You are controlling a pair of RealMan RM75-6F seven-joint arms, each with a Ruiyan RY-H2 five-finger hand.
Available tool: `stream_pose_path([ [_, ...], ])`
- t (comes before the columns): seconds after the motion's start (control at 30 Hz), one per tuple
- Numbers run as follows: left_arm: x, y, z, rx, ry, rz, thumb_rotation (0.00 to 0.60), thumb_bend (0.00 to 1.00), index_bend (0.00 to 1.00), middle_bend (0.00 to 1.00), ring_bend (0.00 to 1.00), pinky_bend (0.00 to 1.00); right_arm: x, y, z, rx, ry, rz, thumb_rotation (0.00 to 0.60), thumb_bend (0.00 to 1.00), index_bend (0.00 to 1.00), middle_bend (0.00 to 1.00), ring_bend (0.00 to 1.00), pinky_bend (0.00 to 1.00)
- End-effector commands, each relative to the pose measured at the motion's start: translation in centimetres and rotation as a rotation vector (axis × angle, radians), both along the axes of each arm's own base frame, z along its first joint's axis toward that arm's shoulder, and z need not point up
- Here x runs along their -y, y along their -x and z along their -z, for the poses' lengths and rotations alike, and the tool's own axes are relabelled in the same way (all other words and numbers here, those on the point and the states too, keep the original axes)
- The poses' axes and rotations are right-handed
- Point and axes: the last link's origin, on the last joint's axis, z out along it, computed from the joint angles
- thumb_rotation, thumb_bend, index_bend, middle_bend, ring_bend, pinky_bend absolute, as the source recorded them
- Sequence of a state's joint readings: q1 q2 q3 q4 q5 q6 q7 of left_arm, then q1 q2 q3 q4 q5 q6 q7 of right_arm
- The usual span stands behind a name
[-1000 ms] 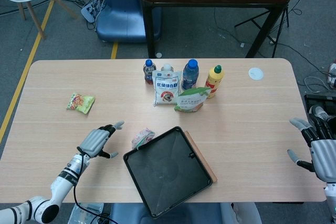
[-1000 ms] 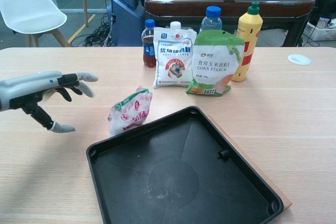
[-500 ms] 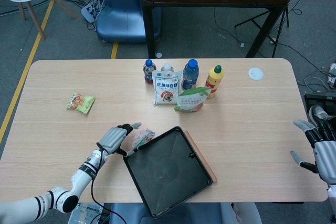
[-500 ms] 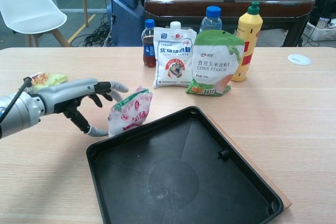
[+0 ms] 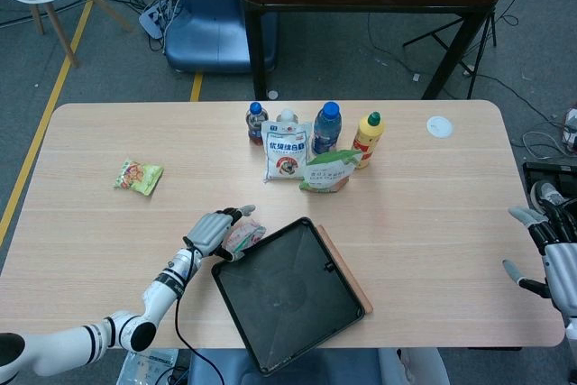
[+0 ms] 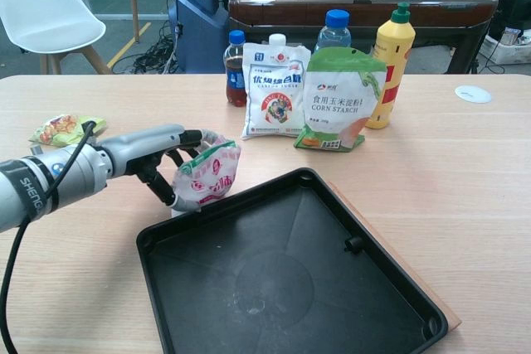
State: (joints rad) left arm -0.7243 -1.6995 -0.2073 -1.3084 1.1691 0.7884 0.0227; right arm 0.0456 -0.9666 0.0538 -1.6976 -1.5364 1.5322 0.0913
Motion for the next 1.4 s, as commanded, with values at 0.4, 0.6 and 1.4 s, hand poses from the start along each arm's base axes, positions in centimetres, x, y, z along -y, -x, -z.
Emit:
stream_pose_path([
  [0.4, -1.0, -0.3, 0.9, -0.011, 0.004, -0.016, 0.6, 0.18, 0.12, 0.19, 0.17, 0.2, -0.2, 0.1, 0.0, 0.0, 0.001, 0.007, 0.6, 0.24, 0.18, 0.21, 0.03, 0.06],
  [0.6, -1.2, 0.2, 0.9, -0.011, 0.0, -0.029, 0.6, 0.18, 0.13, 0.2, 0.18, 0.2, -0.2, 0.1, 0.0, 0.0, 0.003, 0.01, 0.6, 0.24, 0.18, 0.21, 0.03, 0.06],
  [1.4, -3.2, 1.3, 1.1, 0.049, -0.018, -0.138, 0.6, 0.2, 0.38, 0.47, 0.45, 0.52, -0.1, -0.3, 0.1, 0.006, -0.005, 0.005, 0.6, 0.24, 0.18, 0.22, 0.03, 0.06],
])
